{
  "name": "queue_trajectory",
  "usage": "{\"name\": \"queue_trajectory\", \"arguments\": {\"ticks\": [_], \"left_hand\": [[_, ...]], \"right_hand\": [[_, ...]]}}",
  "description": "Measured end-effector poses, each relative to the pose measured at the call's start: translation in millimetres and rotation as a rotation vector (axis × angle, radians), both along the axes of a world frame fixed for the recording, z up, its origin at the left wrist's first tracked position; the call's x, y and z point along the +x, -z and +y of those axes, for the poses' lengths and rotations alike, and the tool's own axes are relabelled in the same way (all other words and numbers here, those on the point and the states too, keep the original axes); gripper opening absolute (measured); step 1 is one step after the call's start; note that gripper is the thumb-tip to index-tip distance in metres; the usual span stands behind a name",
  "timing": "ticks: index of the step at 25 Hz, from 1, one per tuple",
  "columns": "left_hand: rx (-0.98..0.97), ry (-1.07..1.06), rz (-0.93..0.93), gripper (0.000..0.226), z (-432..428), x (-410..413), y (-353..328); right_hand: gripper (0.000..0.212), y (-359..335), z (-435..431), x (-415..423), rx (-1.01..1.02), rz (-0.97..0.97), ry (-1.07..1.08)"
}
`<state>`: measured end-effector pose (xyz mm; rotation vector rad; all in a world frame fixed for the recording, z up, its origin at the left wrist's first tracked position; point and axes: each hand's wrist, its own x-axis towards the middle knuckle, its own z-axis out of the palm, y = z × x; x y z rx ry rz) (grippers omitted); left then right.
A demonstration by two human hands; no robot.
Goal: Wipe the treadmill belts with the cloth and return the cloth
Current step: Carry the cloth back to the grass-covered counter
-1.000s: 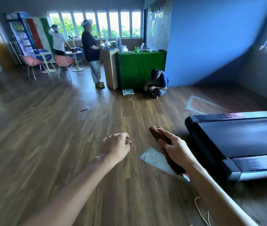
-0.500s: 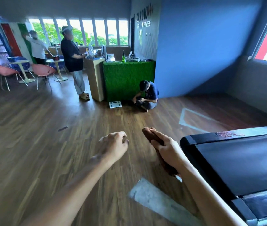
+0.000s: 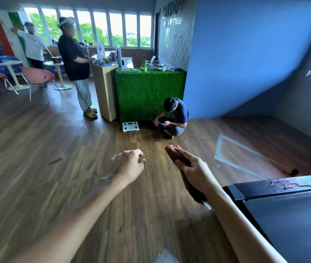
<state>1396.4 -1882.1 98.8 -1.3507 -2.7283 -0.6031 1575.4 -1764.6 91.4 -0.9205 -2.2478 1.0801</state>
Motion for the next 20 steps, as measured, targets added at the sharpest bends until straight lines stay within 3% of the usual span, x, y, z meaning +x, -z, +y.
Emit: {"name": "queue_trajectory", "arguments": {"ticks": [8, 20], "left_hand": [[-0.022, 0.098, -0.062, 0.027, 196, -152, 4], [-0.059, 0.226, -0.007, 0.033, 522, -381, 6]], "right_hand": [[0.048, -2, 188, -146, 0.001, -0.023, 0.110], [0.045, 38, 505, -364, -0.088, 0.024, 0.214]]}}
